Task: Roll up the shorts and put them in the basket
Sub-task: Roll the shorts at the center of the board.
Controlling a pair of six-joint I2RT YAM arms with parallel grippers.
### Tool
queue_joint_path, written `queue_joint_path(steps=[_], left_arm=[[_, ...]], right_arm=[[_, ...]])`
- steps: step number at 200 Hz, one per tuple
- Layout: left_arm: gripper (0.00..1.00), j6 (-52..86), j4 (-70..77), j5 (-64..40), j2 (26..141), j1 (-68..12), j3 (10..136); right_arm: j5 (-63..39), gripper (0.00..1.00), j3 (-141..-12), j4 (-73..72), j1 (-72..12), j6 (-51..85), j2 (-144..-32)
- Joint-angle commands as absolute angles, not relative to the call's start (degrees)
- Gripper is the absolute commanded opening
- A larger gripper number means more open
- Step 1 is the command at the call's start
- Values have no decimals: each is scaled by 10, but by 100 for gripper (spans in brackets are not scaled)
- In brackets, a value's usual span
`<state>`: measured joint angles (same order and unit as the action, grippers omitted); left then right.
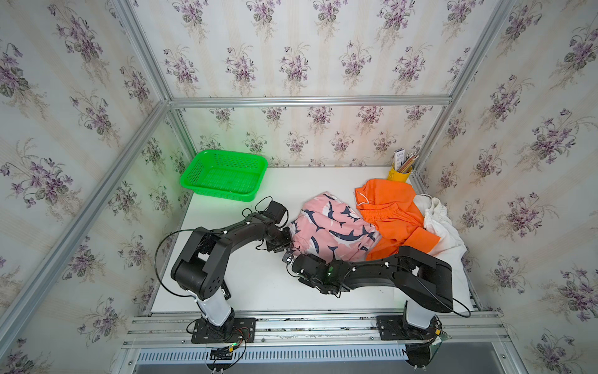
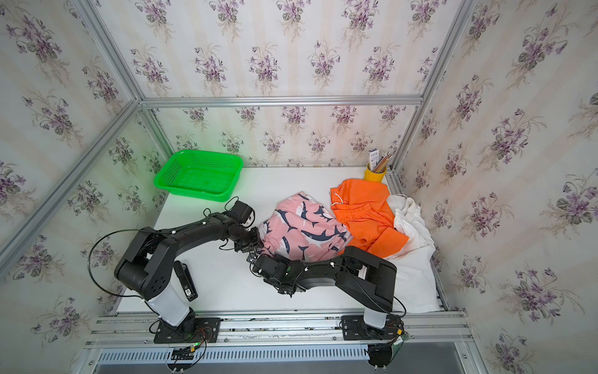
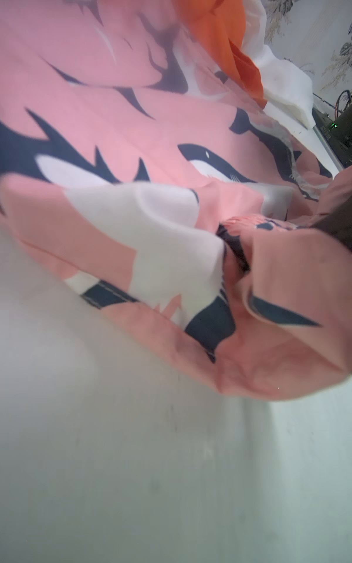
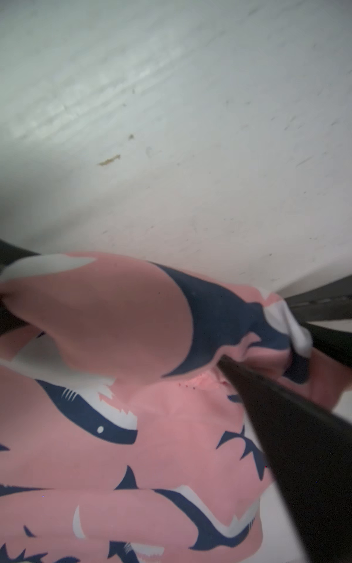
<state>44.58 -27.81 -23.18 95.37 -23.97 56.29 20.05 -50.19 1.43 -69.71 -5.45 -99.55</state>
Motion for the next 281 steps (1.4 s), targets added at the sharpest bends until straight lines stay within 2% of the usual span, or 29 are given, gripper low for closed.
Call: queue_joint_path(steps=[1,18,24,37,59,84,123,161,172,178,200,214,238,258,281], left_arm=[[50,424,-323,-216,907,-218,559],[70,420,-345,-209,859,-213,554],[74,418,-353,-210,841,-213,554],[77,402,-362,-225,812,-215,552],[80,409,-409,-193,757,-221,551],[80,435,-442,-181,751,-233,551],[83,511,-370,-218,801,-259,517],[85,543,-290,-213,873,-280,506],[81,536,-252,-224,898,-280,505],[76,524,-237,-230,914,-280,510],[49,500,-242,-222,967,-279,534],[38,492,-243,-222,986,-278,539],[35,487,-245,-232,996,-279,541],[36,482,-252,-229,988,-279,543],[37,473,-264,-226,983,-278,548]], right_arm=[[44,0,-498,12,-686,34,-967],[-64,0,-487,-24,-665,95,-950],[-104,0,-483,-40,-655,120,-946],[-185,0,-467,-88,-627,173,-944],[-295,0,-432,-174,-570,275,-955],[-377,0,-392,-261,-513,378,-991],[-439,0,-316,-394,-467,523,-1054],[-453,0,-295,-399,-457,542,-1080],[-453,0,-291,-394,-456,537,-1078],[-452,0,-290,-382,-455,526,-1074],[-400,0,-311,-247,-456,432,-1026],[-331,14,-344,-120,-463,352,-975],[-148,38,-431,102,-491,230,-899],[-26,50,-496,207,-529,164,-861],[94,63,-560,263,-604,107,-866]])
